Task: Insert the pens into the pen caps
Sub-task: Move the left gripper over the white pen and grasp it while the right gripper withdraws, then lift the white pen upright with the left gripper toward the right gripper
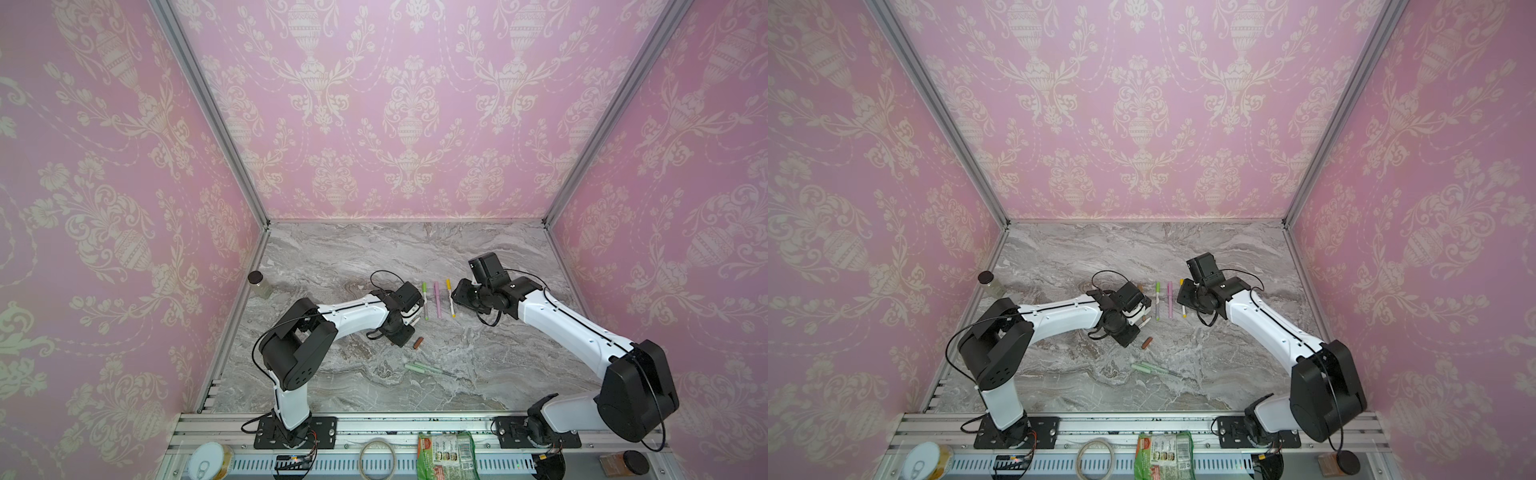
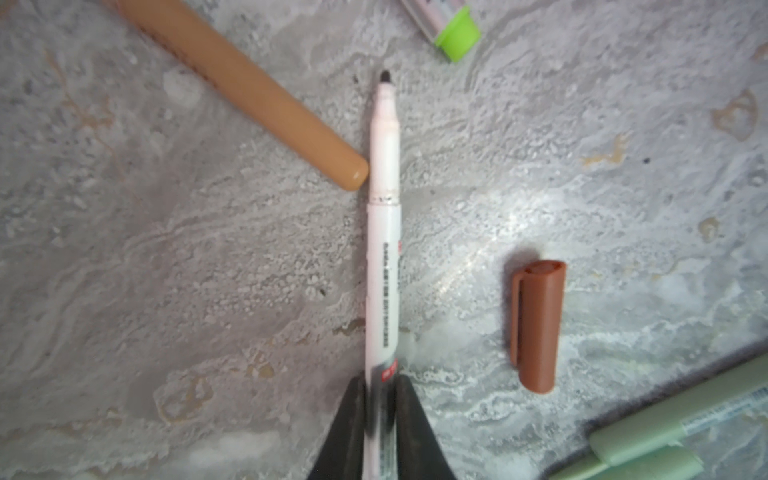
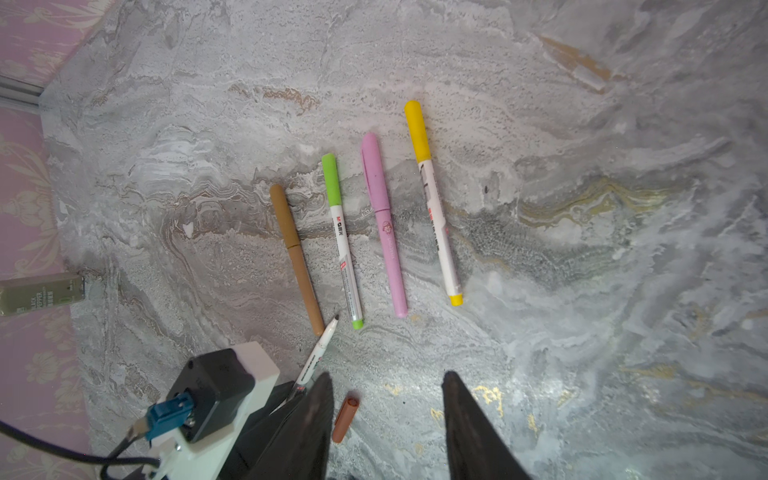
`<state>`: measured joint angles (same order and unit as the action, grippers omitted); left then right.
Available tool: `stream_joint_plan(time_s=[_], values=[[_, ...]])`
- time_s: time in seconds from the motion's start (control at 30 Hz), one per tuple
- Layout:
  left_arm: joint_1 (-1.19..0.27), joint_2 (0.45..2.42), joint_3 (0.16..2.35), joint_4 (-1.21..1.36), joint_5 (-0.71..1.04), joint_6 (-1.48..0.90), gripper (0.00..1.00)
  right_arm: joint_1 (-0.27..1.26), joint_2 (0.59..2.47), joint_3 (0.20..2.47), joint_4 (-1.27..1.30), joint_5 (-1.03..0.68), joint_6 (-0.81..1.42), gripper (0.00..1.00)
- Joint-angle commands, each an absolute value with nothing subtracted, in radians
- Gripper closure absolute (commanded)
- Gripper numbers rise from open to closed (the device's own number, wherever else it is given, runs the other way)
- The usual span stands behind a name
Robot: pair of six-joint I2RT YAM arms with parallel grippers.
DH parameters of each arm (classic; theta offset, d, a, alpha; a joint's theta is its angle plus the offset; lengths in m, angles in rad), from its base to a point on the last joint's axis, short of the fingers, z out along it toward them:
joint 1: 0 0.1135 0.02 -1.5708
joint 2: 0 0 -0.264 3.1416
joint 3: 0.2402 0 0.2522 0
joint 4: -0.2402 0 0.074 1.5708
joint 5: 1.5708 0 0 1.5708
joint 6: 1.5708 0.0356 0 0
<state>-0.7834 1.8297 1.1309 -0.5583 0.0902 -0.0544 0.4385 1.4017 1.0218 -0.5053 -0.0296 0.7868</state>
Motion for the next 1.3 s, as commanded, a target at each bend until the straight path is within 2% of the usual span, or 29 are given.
stream_joint_plan(time_s=[0.0, 0.4, 0.8, 1.13, 1.27], values=[[-0.810, 1.873, 1.102, -0.614, 0.126, -0.028, 0.88, 0.428, 1.376, 1.005, -0.502, -0.026, 0.800, 0.55], [-0.813, 1.799, 1.085, -0.614, 0.126, -0.017, 1.00, 0.426, 1.359, 1.015, -0.496, -0.026, 0.809, 0.54], [-0.812, 1.641, 1.119, -0.576, 0.127, -0.047, 1.00, 0.389, 1.252, 0.938, -0.315, -0.149, 0.836, 0.49], [-0.793, 1.576, 1.142, -0.427, 0.267, -0.219, 1.00, 0.371, 1.254, 0.824, -0.030, -0.388, 0.905, 0.39], [-0.773, 1.554, 1.127, -0.346, 0.311, -0.312, 1.00, 0.382, 1.274, 0.789, 0.017, -0.420, 0.917, 0.36]])
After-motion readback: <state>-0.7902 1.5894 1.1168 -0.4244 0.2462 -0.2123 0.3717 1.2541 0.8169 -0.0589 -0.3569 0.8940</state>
